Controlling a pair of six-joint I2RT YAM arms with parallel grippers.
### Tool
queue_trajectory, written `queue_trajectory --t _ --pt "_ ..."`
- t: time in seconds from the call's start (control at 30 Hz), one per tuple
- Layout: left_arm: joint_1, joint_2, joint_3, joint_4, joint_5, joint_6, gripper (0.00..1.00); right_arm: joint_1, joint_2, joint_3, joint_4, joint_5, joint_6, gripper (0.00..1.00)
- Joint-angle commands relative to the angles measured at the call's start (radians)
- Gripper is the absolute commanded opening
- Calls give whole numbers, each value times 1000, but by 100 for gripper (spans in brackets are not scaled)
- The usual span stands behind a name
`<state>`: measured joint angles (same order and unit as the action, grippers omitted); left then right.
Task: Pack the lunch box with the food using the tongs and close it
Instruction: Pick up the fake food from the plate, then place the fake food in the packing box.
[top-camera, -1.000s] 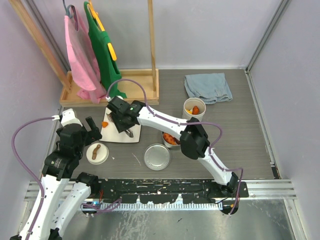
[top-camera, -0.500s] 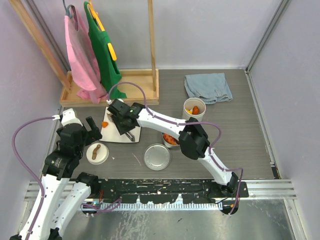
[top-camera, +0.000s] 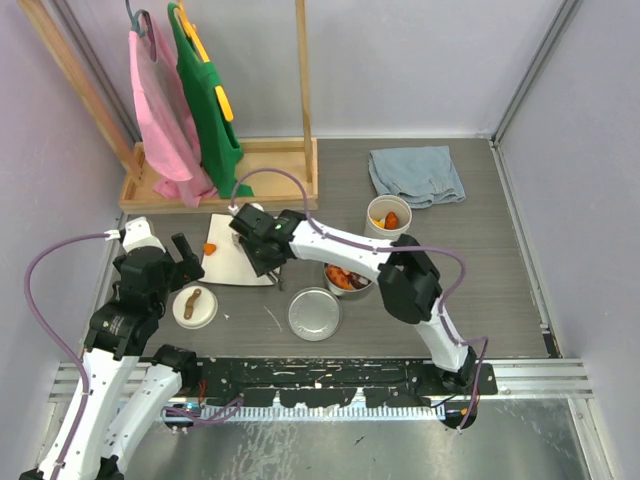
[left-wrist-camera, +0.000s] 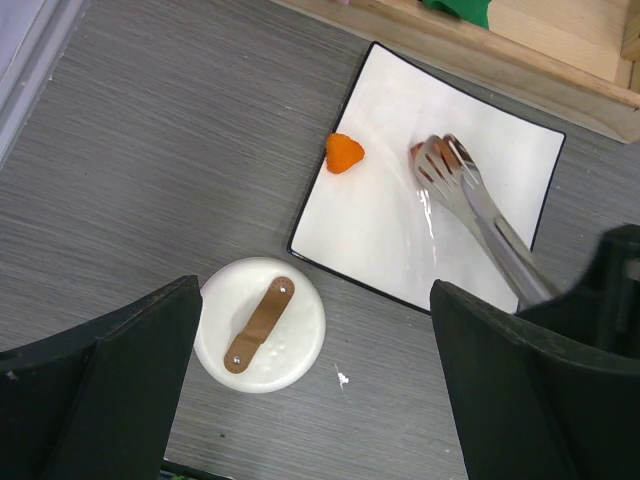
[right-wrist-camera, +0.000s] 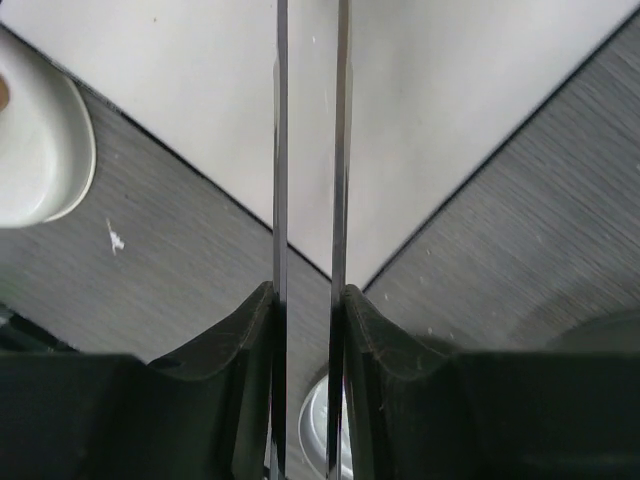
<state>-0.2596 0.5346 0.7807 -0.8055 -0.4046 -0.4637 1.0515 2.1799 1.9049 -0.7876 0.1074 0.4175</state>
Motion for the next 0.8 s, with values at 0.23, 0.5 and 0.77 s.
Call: queue_trajectory --t 0.23,0.5,0.77 --pt "4 5 2 28 -4 -7 98 -22 -449 -262 -30 33 4 34" --pt "4 5 2 29 6 -6 98 -115 -795 -536 -164 95 57 34" --pt "4 10 3 29 14 -7 98 -159 -962 -647 -354 101 90 35"
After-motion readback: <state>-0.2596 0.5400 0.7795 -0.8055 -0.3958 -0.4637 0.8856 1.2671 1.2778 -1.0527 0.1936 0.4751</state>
